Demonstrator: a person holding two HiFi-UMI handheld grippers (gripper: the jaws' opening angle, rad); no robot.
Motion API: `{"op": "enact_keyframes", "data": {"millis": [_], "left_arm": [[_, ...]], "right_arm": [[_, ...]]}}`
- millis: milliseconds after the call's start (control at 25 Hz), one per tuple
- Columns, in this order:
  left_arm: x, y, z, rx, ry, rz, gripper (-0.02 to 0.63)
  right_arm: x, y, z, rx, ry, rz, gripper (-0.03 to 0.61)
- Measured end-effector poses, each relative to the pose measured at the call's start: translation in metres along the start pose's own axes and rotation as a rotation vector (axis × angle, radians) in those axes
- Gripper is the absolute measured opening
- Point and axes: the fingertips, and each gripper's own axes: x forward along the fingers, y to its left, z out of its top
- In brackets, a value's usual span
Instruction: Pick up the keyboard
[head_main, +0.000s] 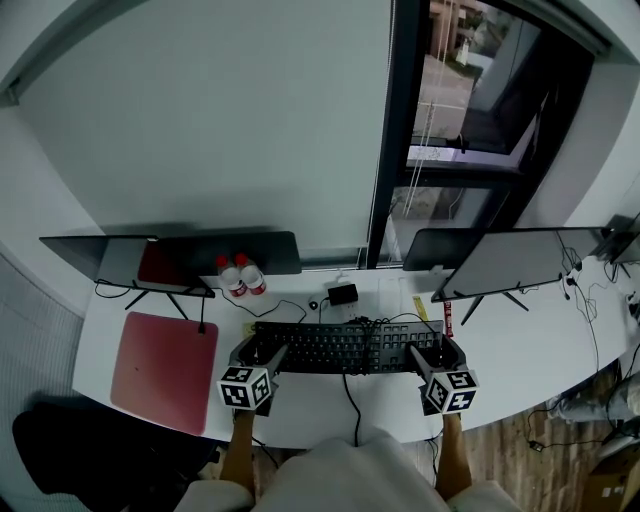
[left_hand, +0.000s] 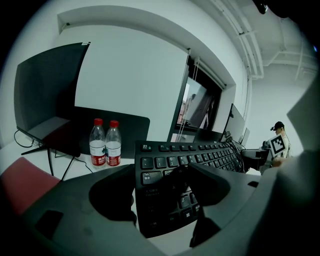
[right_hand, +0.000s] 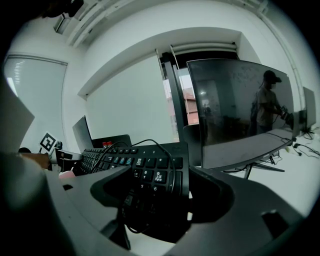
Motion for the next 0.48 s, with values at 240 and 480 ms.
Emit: {"op": "enact_keyframes", "data": {"millis": [240,480], "left_arm": [[0.0015,0.0004,-0.0005,-0.002,0.0,0.0,0.313],[0.0016,0.0001,-0.0065,-0.015,0.007,0.003,0.313]], "right_arm": [[0.0013,-0.0008,-0.0009,0.001,0.002,0.001,0.342],[0.0014,-0.0016,-0.0031,-0.006,0.01,0.002,0.344]]}}
